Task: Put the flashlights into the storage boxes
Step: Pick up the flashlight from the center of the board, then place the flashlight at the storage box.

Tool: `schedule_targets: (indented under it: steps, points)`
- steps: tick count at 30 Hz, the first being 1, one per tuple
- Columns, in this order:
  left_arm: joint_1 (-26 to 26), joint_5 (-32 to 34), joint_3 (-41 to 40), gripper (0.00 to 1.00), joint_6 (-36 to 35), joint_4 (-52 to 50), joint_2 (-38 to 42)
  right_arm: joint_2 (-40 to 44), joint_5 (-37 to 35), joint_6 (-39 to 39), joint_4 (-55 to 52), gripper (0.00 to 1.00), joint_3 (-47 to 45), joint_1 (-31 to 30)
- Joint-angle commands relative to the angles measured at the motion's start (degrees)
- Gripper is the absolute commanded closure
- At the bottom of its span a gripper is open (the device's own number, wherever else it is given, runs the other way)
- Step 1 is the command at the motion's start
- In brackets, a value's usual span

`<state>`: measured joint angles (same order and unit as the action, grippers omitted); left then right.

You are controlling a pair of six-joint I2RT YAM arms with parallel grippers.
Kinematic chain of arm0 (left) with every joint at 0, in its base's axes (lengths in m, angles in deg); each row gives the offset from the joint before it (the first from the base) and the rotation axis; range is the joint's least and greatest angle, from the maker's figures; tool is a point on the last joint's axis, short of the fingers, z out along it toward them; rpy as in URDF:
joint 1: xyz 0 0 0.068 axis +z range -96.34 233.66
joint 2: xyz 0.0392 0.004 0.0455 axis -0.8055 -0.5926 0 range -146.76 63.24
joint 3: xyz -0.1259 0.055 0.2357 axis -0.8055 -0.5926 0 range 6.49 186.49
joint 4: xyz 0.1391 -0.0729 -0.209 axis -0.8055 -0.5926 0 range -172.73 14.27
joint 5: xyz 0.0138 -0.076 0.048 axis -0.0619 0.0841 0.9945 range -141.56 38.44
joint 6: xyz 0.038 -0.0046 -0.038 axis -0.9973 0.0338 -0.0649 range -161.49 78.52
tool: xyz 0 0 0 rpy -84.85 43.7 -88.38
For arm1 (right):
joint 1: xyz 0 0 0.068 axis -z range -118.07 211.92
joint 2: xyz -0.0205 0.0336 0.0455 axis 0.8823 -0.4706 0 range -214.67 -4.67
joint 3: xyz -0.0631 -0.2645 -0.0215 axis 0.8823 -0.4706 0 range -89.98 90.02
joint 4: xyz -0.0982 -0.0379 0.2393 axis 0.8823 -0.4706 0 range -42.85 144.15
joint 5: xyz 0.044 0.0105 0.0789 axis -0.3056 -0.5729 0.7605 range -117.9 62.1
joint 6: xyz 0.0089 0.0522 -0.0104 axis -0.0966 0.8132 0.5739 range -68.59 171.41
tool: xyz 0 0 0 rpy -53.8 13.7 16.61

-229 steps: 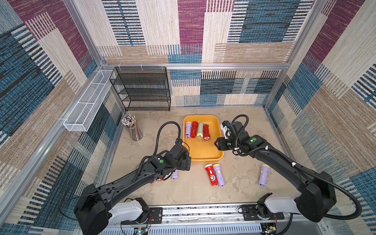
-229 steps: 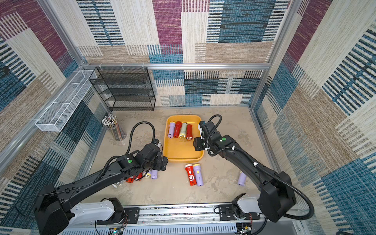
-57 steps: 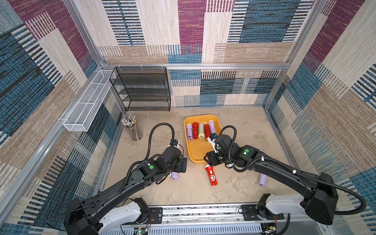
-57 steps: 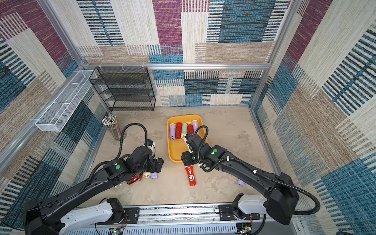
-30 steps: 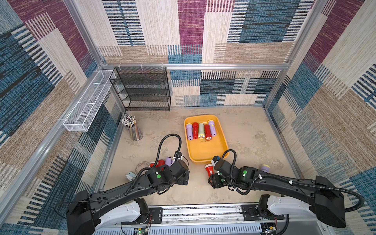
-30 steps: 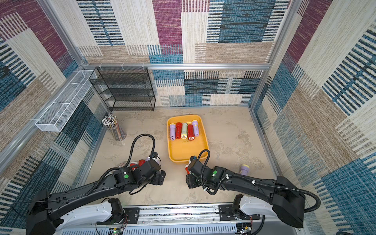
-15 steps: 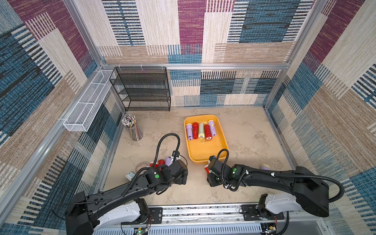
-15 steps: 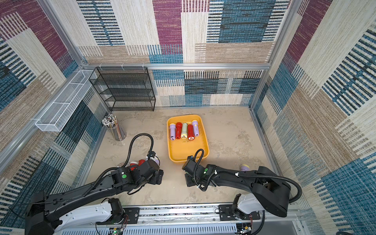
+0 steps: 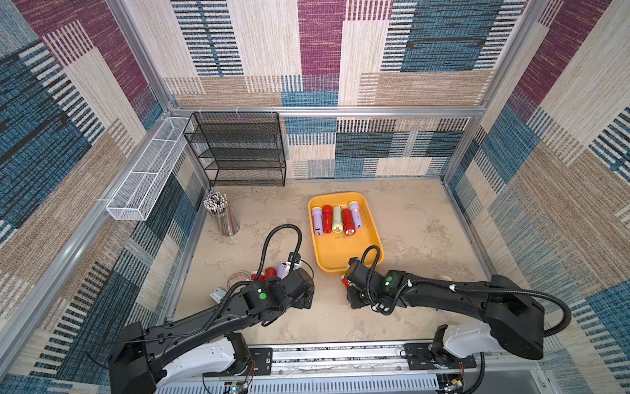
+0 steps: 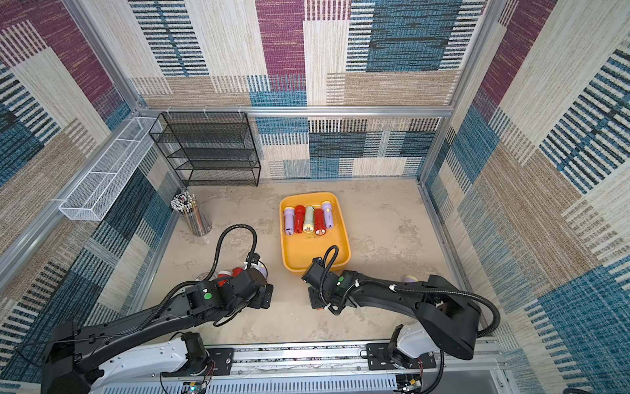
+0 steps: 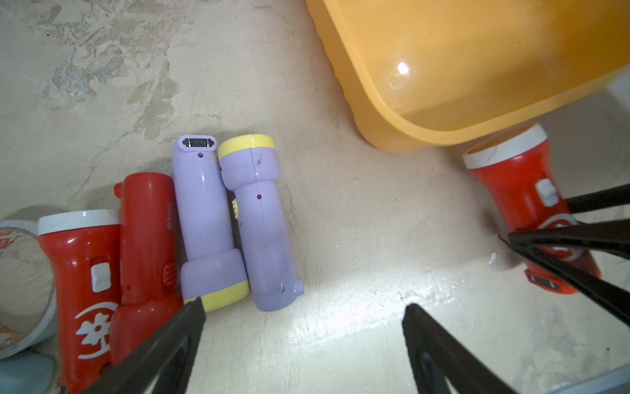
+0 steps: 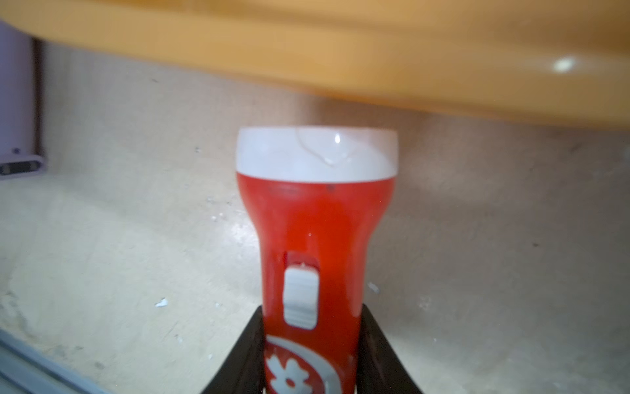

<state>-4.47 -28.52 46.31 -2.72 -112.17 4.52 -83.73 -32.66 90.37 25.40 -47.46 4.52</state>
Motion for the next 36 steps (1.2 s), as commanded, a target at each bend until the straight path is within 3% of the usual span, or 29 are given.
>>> schedule_targets:
  steps: [1, 5, 9, 13, 17, 28, 36]
  points:
    - [0.1, 2.0, -0.2, 0.05, -0.9, 1.3, 0.3, 4.4, 1.2, 1.4, -2.5, 0.66, 1.5, -0.2]
    - [0.2, 2.1, 0.0, 0.04, -1.9, 2.8, 0.0, 10.5, 0.9, 0.9, -6.7, 0.66, 4.7, -0.6]
    - [0.3, 1.5, 1.0, 0.03, -3.1, 4.7, -1.9, 14.2, -4.9, 0.7, -12.6, 0.64, 9.9, -0.5]
    - [0.6, -1.2, 3.4, 0.03, -4.8, 6.9, -5.5, 14.0, -11.0, -1.7, -16.2, 0.61, 13.6, 1.3]
    - [0.6, -1.7, 5.6, 0.03, -6.2, 7.8, -8.5, 12.3, -10.7, -6.2, -14.8, 0.61, 14.3, 6.5]
    - [2.3, -3.4, 8.5, 0.03, -8.3, 10.0, -14.3, -1.1, -3.5, -18.9, -1.4, 0.62, 13.9, 21.0]
    - [4.9, -5.7, 11.6, 0.04, -9.4, 10.5, -18.6, -12.9, -0.7, -23.2, 2.8, 0.63, 17.2, 25.5]
